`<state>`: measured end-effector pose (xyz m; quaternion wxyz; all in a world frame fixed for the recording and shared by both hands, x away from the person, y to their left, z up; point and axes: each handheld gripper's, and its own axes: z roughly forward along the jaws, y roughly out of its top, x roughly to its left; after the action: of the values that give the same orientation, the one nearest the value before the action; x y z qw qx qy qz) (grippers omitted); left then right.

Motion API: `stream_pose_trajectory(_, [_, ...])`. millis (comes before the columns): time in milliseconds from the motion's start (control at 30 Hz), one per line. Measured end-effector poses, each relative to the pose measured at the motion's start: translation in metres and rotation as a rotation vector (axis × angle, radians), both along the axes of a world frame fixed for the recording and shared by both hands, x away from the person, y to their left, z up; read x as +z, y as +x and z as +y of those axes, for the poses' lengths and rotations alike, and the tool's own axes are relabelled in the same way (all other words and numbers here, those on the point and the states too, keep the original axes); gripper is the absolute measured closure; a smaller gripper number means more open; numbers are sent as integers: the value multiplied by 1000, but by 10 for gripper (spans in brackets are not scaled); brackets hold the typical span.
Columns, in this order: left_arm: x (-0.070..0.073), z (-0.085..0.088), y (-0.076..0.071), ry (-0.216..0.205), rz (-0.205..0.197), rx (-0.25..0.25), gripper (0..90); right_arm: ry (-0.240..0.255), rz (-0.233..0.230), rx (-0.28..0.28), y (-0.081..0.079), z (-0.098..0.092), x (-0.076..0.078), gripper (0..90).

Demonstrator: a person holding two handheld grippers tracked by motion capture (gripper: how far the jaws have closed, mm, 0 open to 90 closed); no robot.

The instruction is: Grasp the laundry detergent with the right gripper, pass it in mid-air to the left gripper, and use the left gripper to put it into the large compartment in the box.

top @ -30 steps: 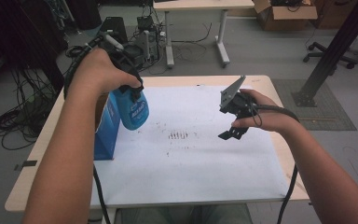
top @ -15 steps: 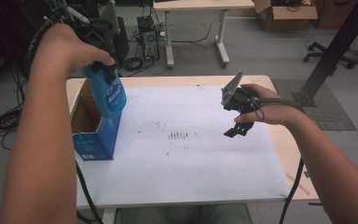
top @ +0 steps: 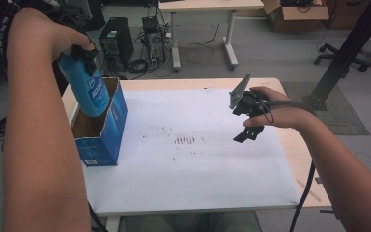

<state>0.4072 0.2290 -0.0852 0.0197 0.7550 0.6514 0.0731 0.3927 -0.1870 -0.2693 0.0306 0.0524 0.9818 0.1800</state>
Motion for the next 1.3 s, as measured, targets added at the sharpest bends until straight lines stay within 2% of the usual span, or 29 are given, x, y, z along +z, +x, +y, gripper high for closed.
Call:
stream_pose_trajectory(133, [1, 8, 0, -11, 5, 47, 383, 2, 3, -2, 1, -1, 1, 33])
stream_pose_trajectory(233, [1, 13, 2, -3, 0, 85, 383, -3, 4, -3, 1, -2, 1, 34])
stream_pose_trajectory(467, [0, 25, 1, -33, -16, 149, 382, -8, 0, -2, 0, -1, 2, 34])
stream_pose_trajectory(867, [-10, 29, 5, -19, -8, 164, 382, -25, -9, 8, -4, 9, -1, 34])
stream_pose_trajectory(1300, [-38, 38, 11, -21, 23, 174, 382, -43, 21, -12, -2, 4, -2, 35])
